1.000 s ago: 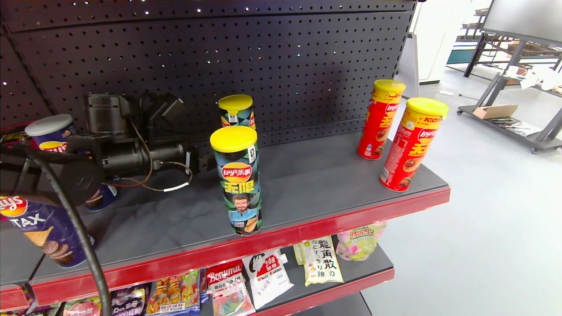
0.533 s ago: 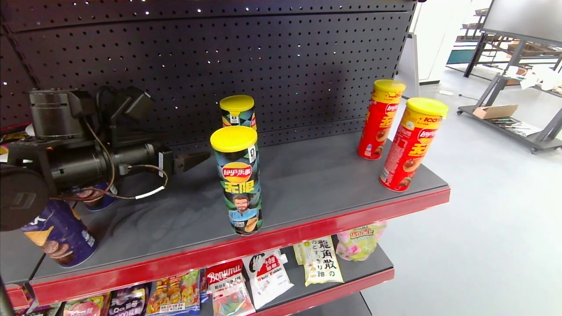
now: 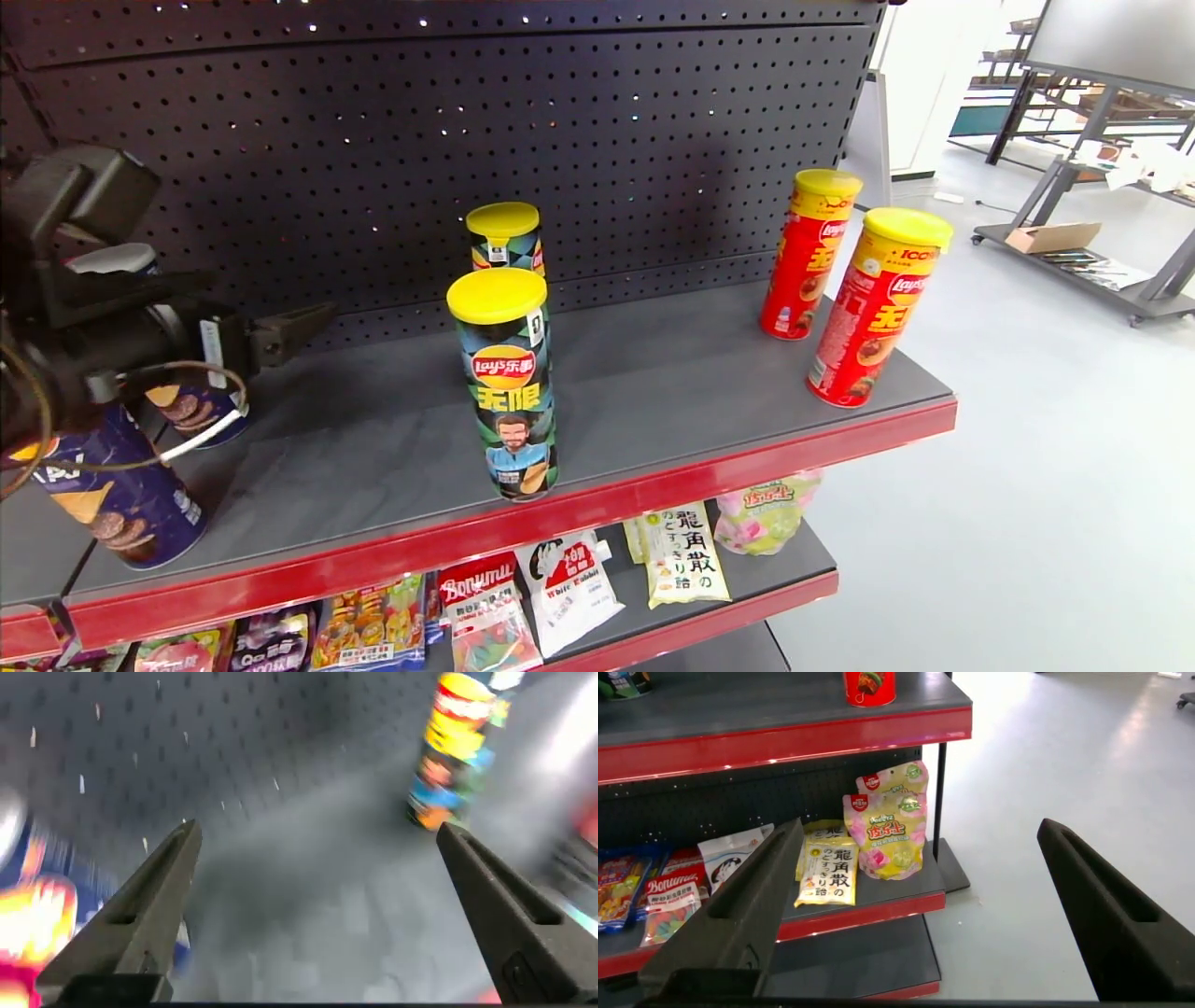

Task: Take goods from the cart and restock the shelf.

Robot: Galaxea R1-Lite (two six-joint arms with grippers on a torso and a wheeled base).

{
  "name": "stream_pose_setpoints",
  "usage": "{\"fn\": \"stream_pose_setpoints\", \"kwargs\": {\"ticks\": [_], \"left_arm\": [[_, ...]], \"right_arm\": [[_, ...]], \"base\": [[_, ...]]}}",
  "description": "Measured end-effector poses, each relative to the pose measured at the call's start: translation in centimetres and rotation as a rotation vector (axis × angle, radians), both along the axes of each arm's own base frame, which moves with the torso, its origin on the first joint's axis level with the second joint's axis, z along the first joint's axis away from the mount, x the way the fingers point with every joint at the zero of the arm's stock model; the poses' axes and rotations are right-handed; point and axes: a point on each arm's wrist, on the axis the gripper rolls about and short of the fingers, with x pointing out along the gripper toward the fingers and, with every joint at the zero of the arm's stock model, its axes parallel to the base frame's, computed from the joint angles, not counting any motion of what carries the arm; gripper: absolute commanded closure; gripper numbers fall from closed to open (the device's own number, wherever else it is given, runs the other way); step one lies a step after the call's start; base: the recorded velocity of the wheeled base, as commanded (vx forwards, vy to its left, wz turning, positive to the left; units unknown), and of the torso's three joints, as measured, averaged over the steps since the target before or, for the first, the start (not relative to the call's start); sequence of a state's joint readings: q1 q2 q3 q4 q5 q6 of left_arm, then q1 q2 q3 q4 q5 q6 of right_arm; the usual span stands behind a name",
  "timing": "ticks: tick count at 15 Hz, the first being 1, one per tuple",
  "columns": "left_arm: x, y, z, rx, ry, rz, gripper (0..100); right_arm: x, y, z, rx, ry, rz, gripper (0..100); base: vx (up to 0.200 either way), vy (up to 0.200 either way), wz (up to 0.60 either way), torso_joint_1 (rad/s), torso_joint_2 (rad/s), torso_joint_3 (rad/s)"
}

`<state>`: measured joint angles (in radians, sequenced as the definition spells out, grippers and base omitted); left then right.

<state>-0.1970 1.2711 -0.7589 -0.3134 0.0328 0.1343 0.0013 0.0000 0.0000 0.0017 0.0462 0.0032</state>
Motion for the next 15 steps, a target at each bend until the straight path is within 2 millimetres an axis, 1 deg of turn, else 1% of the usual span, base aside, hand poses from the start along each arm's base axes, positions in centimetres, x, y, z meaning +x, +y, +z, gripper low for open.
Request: {"fn": "stream_pose_setpoints", "kwargs": {"ticks": [1, 3, 4, 5, 6, 7, 8, 9, 11, 13, 15], "left_arm": [[-1.9, 0.2, 0.4, -0.018, 0.020, 0.006, 0], [-6.8, 1.1, 1.1, -0.042, 0.045, 0.002, 0], [-8.9, 1.5, 1.2, -0.053, 0.047, -0.012, 0], [-11.5, 2.0, 1.1, -0.067, 0.031, -0.025, 0], [-13.8, 2.5, 0.6, -0.080, 0.011, -0.034, 0], [-15.5, 2.9, -0.2, -0.087, -0.003, -0.040, 0], [-17.2, 3.3, -1.4, -0.095, -0.021, -0.046, 0], [-18.7, 3.6, -2.8, -0.102, -0.033, -0.046, 0], [-20.6, 4.1, -5.2, -0.149, -0.058, -0.043, 0], [-21.9, 4.3, -6.6, -0.207, -0.083, -0.045, 0], [-22.6, 4.4, -7.9, -0.223, -0.095, -0.066, 0]], "right_arm": [[0.0, 0.0, 0.0, 0.000, 0.000, 0.000, 0], [0.0, 0.0, 0.0, 0.000, 0.000, 0.000, 0], [0.0, 0.0, 0.0, 0.000, 0.000, 0.000, 0], [0.0, 0.0, 0.0, 0.000, 0.000, 0.000, 0], [0.0, 0.0, 0.0, 0.000, 0.000, 0.000, 0], [0.0, 0.0, 0.0, 0.000, 0.000, 0.001, 0], [0.0, 0.0, 0.0, 0.000, 0.000, 0.000, 0], [0.0, 0.0, 0.0, 0.000, 0.000, 0.001, 0], [0.0, 0.0, 0.0, 0.000, 0.000, 0.000, 0], [0.0, 0.0, 0.0, 0.000, 0.000, 0.001, 0], [0.0, 0.0, 0.0, 0.000, 0.000, 0.000, 0]], "base": [[0.000, 0.000, 0.00, 0.000, 0.00, 0.000], [0.000, 0.000, 0.00, 0.000, 0.00, 0.000], [0.000, 0.000, 0.00, 0.000, 0.00, 0.000], [0.000, 0.000, 0.00, 0.000, 0.00, 0.000], [0.000, 0.000, 0.00, 0.000, 0.00, 0.000], [0.000, 0.000, 0.00, 0.000, 0.00, 0.000], [0.000, 0.000, 0.00, 0.000, 0.00, 0.000], [0.000, 0.000, 0.00, 0.000, 0.00, 0.000], [0.000, 0.000, 0.00, 0.000, 0.00, 0.000], [0.000, 0.000, 0.00, 0.000, 0.00, 0.000], [0.000, 0.000, 0.00, 0.000, 0.00, 0.000]]}}
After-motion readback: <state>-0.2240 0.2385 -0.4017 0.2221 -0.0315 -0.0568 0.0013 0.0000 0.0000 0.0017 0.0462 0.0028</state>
